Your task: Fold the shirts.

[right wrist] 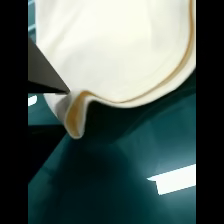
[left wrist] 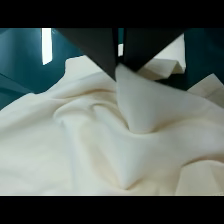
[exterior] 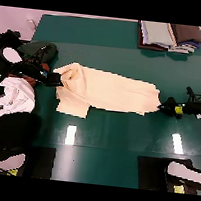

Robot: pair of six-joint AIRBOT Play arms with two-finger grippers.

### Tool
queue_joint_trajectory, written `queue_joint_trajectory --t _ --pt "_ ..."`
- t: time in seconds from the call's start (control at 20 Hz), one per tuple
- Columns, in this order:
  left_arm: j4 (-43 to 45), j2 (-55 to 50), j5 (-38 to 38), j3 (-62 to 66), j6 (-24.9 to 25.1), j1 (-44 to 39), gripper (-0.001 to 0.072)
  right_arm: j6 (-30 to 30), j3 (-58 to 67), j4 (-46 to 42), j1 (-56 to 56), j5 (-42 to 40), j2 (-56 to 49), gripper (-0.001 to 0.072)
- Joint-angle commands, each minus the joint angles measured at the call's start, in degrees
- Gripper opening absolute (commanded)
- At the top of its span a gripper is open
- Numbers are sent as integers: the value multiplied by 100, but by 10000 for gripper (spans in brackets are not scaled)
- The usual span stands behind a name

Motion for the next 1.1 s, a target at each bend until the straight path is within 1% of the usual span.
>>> queue_joint_trajectory --t 0.0,0.05,0.15,0.25,0.35,0.45,0.65,0.7,0.75,0.85,0.95,1.05 --pt "52 0 -92 61 -7 7 26 -116 273 94 457 -442 46 45" --pt "63 20 -186 168 -9 7 26 -157 348 94 542 -435 157 19" --pt "66 177 -319 549 -142 7 26 -214 605 94 625 -267 516 19" --pt "87 498 -507 1228 -144 7 26 -275 1150 111 627 46 1032 18" --pt "136 901 -643 2124 -146 7 26 -275 1939 107 625 343 1633 18" --pt "297 1261 -699 3209 -199 7 26 -258 2830 114 625 431 2218 18" --pt "994 1718 -699 5414 -660 7 26 -111 4555 85 625 439 3075 18" --pt "1110 1797 -667 5904 -796 7 26 26 4951 -9 625 439 3213 17" --pt "1158 1891 -533 6214 -879 7 26 199 5305 -282 625 455 3305 17" --pt "1158 2142 -61 6358 -916 7 25 555 5993 -922 625 654 3379 17" --pt "1161 2262 289 6376 -1014 7 25 789 6647 -1438 625 1082 3263 17" --pt "1172 2258 271 6376 -1040 7 25 859 7348 -1556 625 1655 2914 17"
